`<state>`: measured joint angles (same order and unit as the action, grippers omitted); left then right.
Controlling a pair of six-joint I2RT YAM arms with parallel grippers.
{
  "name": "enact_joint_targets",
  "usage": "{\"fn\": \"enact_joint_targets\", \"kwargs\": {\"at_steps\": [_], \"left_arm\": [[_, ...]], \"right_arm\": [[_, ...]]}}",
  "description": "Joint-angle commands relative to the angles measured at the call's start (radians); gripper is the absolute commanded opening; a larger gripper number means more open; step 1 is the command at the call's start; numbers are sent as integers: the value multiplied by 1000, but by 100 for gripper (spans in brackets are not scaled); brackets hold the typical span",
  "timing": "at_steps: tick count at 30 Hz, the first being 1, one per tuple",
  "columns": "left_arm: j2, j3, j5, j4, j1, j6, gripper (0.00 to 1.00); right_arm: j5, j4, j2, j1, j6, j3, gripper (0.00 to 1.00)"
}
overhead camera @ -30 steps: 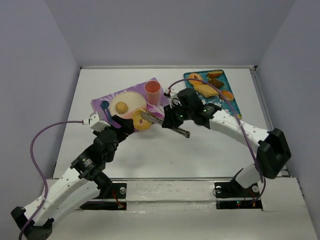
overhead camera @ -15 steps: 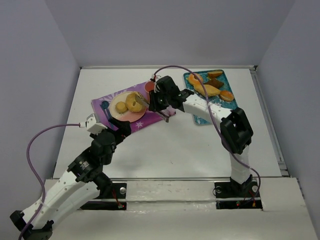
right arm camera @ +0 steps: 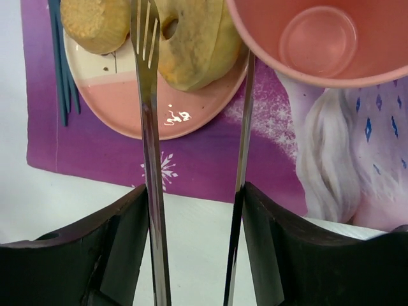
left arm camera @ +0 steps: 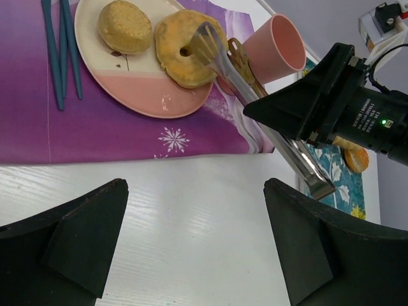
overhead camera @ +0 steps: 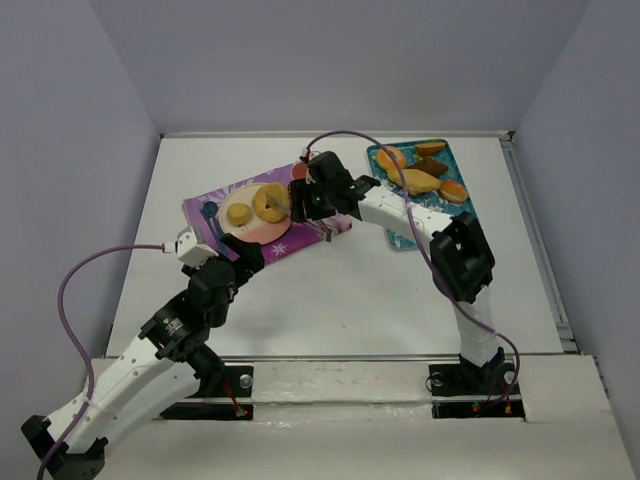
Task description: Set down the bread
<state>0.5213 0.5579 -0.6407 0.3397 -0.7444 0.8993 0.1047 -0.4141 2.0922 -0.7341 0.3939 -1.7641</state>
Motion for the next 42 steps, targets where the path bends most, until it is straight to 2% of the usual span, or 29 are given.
{"fn": "enact_joint_targets", "kwargs": {"at_steps": [1,14,20,24,28,30,31,34,38,42], "left_arm": [[23,45,-39,-44,2,-10,99],[43,43,-2,-71,0,-8,99],[43,39,6,-80,2,-8,99],[49,39,-36,-76,2,-8,99],[45,43,-48,-65,2,-3,99],[34,36,-33,-82,2,-5,99],[32,31,-31,-82,2,-5,99],[25,17,-30,-96,2,-7,99],[29,23,-33,-97,2,-14,99],[25,17,-31,-90,2,-10,99]], "right_arm": [[50,18,-106,-7,-26,-21,65],[43,17,-257,-16,-20,109,65],[75,31,-348,-48,-59,224,64],[165,72,-480,-87,-121,350,64],[205,110,-643,-100,-107,567,63],[111,104,-768,-100,-84,652,63],[110,98,-768,-100,-69,696,63],[-174,38,-966,-100,29,866,65],[-327,-74,-1049,-100,133,917,65],[-411,-127,-1040,-100,216,966,64]]}}
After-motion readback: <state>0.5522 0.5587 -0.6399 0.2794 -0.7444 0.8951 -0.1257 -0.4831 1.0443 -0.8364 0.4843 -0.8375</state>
